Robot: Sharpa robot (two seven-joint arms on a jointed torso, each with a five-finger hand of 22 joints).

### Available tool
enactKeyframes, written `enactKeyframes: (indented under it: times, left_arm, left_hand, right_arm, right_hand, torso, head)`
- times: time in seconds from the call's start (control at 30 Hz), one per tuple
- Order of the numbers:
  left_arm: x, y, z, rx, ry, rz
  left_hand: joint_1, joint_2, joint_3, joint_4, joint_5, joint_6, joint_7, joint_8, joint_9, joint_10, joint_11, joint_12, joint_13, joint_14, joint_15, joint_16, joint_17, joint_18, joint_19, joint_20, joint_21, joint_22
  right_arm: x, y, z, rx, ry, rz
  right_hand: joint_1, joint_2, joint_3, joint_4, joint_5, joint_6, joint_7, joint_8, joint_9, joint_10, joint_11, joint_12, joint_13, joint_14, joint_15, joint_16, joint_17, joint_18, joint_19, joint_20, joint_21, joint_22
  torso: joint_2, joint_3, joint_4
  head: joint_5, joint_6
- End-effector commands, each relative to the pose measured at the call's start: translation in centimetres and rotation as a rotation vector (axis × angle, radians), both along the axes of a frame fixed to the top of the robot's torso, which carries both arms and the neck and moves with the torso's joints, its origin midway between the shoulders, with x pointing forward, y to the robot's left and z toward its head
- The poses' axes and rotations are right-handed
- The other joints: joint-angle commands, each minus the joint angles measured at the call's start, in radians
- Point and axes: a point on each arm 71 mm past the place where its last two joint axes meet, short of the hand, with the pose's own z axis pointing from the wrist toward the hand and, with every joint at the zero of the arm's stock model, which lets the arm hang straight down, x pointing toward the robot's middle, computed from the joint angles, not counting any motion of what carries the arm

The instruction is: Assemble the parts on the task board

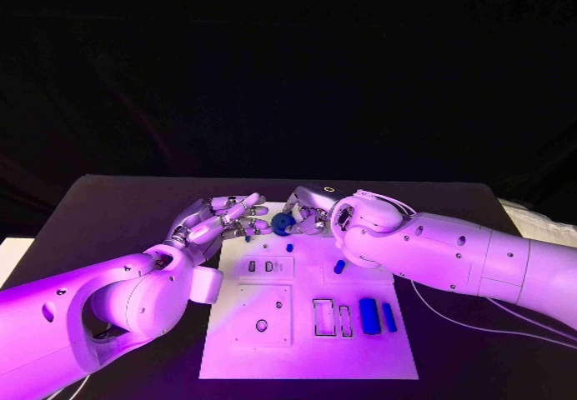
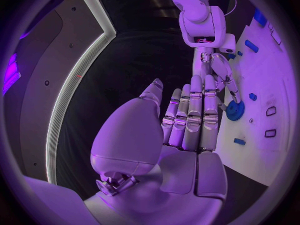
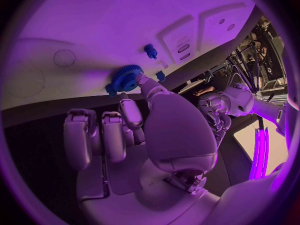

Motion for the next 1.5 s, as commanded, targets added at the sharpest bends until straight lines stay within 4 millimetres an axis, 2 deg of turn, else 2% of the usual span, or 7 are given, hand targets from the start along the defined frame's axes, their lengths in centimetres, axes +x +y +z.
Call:
enactKeyframes:
  times: [0.03,0.33,0.47,0.63,0.93,1.23,1.5]
  left_arm:
    - [-0.1,-0.2,0.2,-0.012,-0.004,-0.016]
    - [-0.1,-0.1,0.2,-0.011,-0.004,-0.015]
    - [-0.1,-0.1,0.2,-0.011,-0.004,-0.014]
    - [-0.1,-0.1,0.2,-0.011,-0.004,-0.013]
    - [-0.1,0.0,0.1,-0.010,-0.004,-0.013]
    - [0.2,0.5,0.0,-0.006,-0.005,0.000]
    - [0.4,0.5,-0.1,-0.006,-0.008,0.003]
  left_hand:
    - [0.006,0.003,0.001,-0.006,-0.004,0.001,0.002,-0.005,0.000,0.004,0.001,-0.003,0.001,-0.004,0.003,-0.005,0.001,0.012,0.006,0.004,-0.006,-0.001]
    - [0.006,0.004,0.001,-0.007,-0.004,0.000,0.003,-0.006,0.000,0.003,0.001,-0.004,0.000,-0.004,0.003,-0.006,0.002,0.012,0.007,0.004,-0.007,-0.001]
    - [0.007,0.005,0.001,-0.007,-0.004,0.000,0.003,-0.007,0.000,0.003,0.001,-0.005,0.000,-0.004,0.003,-0.007,0.003,0.011,0.007,0.004,-0.007,-0.001]
    - [0.008,0.006,0.001,-0.008,-0.004,-0.001,0.004,-0.007,0.000,0.002,0.001,-0.006,0.000,-0.004,0.003,-0.007,0.003,0.011,0.007,0.004,-0.008,-0.002]
    - [0.009,0.007,0.002,-0.009,-0.004,-0.002,0.004,-0.008,-0.001,0.002,0.002,-0.007,0.000,-0.004,0.003,-0.008,0.005,0.011,0.007,0.004,-0.008,-0.002]
    - [0.010,0.008,0.002,-0.010,-0.003,-0.002,0.004,-0.009,-0.001,0.001,0.002,-0.008,0.000,-0.004,0.003,-0.009,0.006,0.011,0.007,0.004,-0.009,-0.002]
    - [0.015,0.011,0.003,-0.014,-0.003,0.001,0.003,-0.009,0.000,0.005,0.001,-0.009,0.001,-0.003,0.003,-0.011,0.009,0.012,0.008,0.004,-0.009,-0.003]
  right_arm:
    - [0.0,-0.1,-0.6,-0.004,0.073,-0.003]
    - [0.3,-0.7,-1.0,-0.015,0.112,-0.039]
    - [0.4,-0.8,-1.0,-0.010,0.107,-0.050]
    - [0.4,-0.6,-0.9,0.000,0.091,-0.048]
    - [-0.6,-1.6,0.6,0.137,-0.040,-0.025]
    - [-1.9,-8.1,3.5,0.283,0.068,-0.011]
    - [-1.9,-15.2,3.9,0.331,0.050,-0.060]
  right_hand:
    - [-0.050,0.019,-0.010,0.040,0.007,0.011,0.000,0.004,0.001,0.006,0.000,0.008,0.005,0.085,0.002,0.006,0.181,-0.010,0.015,0.003,0.001,0.060]
    - [-0.087,0.026,-0.036,0.078,-0.006,0.000,0.002,-0.009,-0.005,0.008,0.002,0.015,0.013,0.087,0.003,0.010,0.189,-0.011,0.016,0.003,0.003,0.063]
    - [-0.072,0.018,-0.046,0.076,-0.019,-0.102,0.016,-0.021,-0.013,0.002,0.013,0.008,0.011,0.087,0.012,0.012,0.192,-0.011,0.016,0.009,0.003,0.064]
    - [-0.057,0.012,-0.051,0.071,-0.025,-0.153,0.020,-0.023,-0.015,0.002,0.017,0.010,0.014,0.088,0.016,0.014,0.196,-0.011,0.017,0.013,0.003,0.065]
    - [-0.005,0.022,-0.034,0.045,0.039,-0.039,0.012,-0.004,-0.003,0.021,0.010,0.047,0.042,0.089,0.012,0.017,0.201,-0.011,0.018,0.012,0.005,0.067]
    - [0.040,0.018,-0.020,0.007,0.018,-0.005,0.005,-0.001,-0.003,0.023,0.002,0.050,0.047,0.088,0.005,0.015,0.198,-0.011,0.017,0.005,0.003,0.065]
    - [0.083,0.002,-0.009,-0.039,0.029,0.010,0.003,-0.003,-0.004,0.030,0.000,0.061,0.055,0.088,0.002,0.015,0.200,-0.013,0.020,0.003,0.007,0.075]
  torso:
    - [0.000,-0.0008,-0.0003]
    - [0.000,-0.0013,-0.0007]
    - [0.000,-0.0009,0.0009]
    - [0.000,-0.0008,-0.0012]
    - [-0.001,0.0007,0.0009]
    - [-0.003,0.0016,-0.0108]
    - [-0.008,0.0101,-0.0315]
  head:
    - [0.001,-0.002]
    - [-0.001,-0.003]
    - [-0.002,-0.004]
    - [-0.002,-0.003]
    - [-0.005,-0.001]
    - [-0.009,0.006]
    - [-0.021,0.010]
